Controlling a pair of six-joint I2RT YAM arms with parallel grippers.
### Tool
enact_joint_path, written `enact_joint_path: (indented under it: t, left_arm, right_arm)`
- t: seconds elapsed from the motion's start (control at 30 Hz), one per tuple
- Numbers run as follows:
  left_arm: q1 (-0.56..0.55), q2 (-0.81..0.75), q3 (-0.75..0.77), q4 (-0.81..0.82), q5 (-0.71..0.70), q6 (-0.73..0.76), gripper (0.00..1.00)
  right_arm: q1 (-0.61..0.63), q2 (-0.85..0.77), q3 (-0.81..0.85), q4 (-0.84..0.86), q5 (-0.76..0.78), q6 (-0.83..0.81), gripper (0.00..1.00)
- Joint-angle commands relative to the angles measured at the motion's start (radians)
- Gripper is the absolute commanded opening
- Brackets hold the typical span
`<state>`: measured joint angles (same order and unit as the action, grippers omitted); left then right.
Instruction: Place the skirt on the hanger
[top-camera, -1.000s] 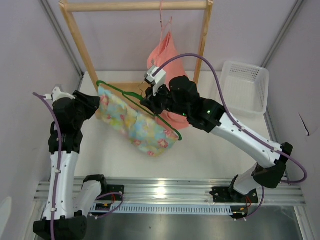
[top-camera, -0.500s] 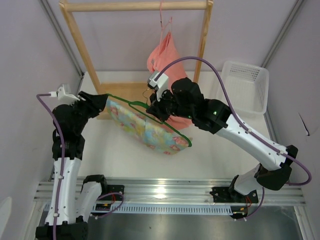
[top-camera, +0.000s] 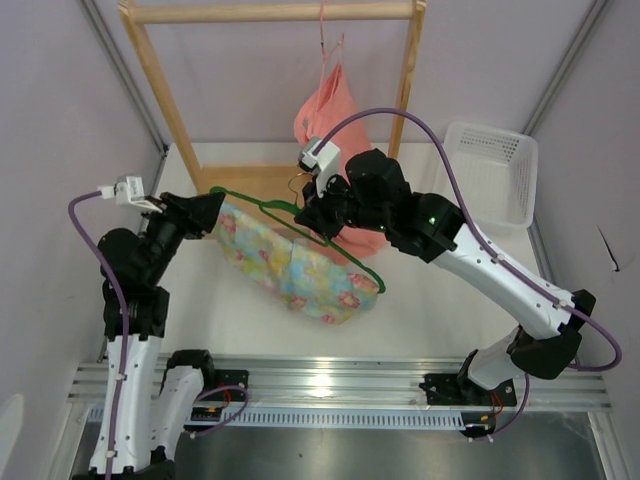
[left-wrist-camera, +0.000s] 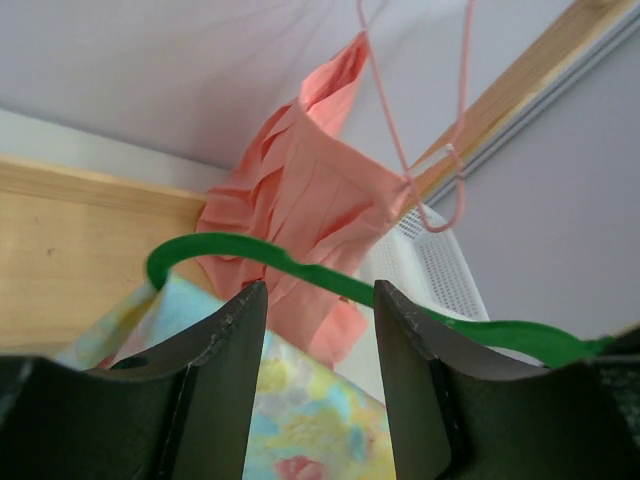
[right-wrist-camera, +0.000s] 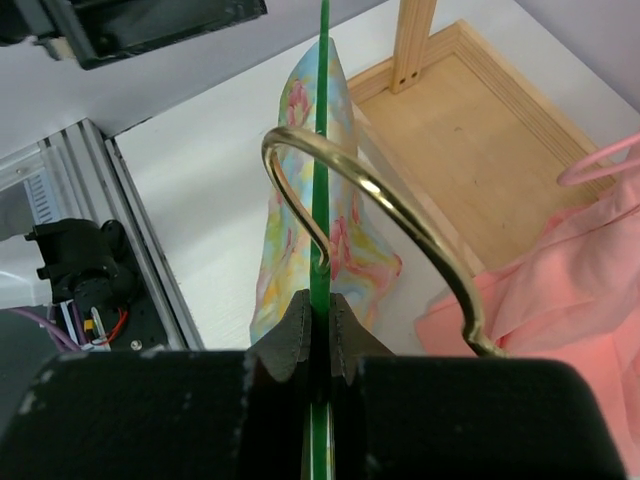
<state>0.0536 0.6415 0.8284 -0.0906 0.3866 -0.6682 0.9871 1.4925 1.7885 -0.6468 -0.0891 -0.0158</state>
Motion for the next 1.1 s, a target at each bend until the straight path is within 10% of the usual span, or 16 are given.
enact_joint_path:
  t: [0.0, 0.37, 1.07]
  left_arm:
    - [-0.031, -0.029, 0.086, 0.008, 0.014, 0.068, 0.53]
    - [-0.179, 0.104, 0.254, 0.155, 0.579, 0.203, 0.62]
    - [-0.521, 0.399, 0.581, -0.385, 0.729, 0.608, 0.64]
  right_arm:
    - [-0.007, 0.002, 0.058, 0.082, -0.075, -0.012, 0.00]
    - [-0.157, -0.132, 0.003, -0.011, -0.532, -0.032, 0.00]
    - [-0.231, -0.169, -0.020, -0.120, -0.808, -0.081, 0.00]
